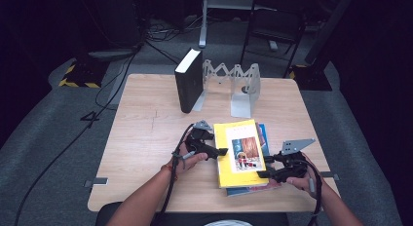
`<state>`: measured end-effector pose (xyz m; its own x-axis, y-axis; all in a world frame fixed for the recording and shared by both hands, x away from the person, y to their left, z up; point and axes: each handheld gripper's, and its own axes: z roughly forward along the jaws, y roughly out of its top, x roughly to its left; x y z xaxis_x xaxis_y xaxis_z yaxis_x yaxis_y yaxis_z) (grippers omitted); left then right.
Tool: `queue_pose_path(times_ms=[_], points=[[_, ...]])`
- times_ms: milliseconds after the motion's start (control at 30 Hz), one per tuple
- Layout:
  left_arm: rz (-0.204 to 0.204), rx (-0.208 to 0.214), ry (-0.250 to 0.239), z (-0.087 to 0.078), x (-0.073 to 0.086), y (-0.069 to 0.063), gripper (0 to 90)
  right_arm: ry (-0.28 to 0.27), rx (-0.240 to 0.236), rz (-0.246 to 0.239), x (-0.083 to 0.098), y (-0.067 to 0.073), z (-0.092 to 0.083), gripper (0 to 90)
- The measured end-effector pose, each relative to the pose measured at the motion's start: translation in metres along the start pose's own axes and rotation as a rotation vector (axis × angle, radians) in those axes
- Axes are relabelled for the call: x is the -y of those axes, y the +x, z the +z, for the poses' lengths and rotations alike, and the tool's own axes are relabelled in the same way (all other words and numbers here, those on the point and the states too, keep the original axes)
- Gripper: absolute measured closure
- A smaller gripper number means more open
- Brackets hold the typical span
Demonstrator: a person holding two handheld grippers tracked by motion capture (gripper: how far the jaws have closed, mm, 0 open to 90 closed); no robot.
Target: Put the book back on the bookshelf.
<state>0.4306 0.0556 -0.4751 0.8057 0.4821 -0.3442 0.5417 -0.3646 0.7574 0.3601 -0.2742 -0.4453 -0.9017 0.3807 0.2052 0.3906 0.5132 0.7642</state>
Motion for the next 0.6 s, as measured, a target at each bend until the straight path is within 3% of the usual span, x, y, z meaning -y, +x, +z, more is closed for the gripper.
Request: queue_pose_path(times_ms=[67,233,300,400,433,600], points=[[-0.004,0.001,-0.001,0.000,0.000,0.000,7.6,-0.001,0.033,-0.075,-0.002,0.005,0.001,42.0],[-0.002,-0.001,-0.004,0.000,-0.002,-0.001,8.1,-0.040,0.029,-0.103,-0.004,0.007,0.007,53.4],[0.013,-0.004,-0.007,-0.002,-0.003,-0.001,9.9,-0.059,0.046,-0.163,-0.006,0.010,0.006,59.6],[0.016,0.001,-0.024,-0.006,-0.005,-0.002,11.5,-0.076,0.061,-0.192,-0.007,0.014,0.004,64.5],[0.020,0.008,-0.045,-0.009,-0.007,-0.004,12.0,-0.096,0.064,-0.227,-0.007,0.018,0.001,68.2],[0.032,0.010,-0.056,-0.013,-0.009,-0.007,12.0,-0.105,0.084,-0.276,-0.009,0.024,-0.001,71.3]])
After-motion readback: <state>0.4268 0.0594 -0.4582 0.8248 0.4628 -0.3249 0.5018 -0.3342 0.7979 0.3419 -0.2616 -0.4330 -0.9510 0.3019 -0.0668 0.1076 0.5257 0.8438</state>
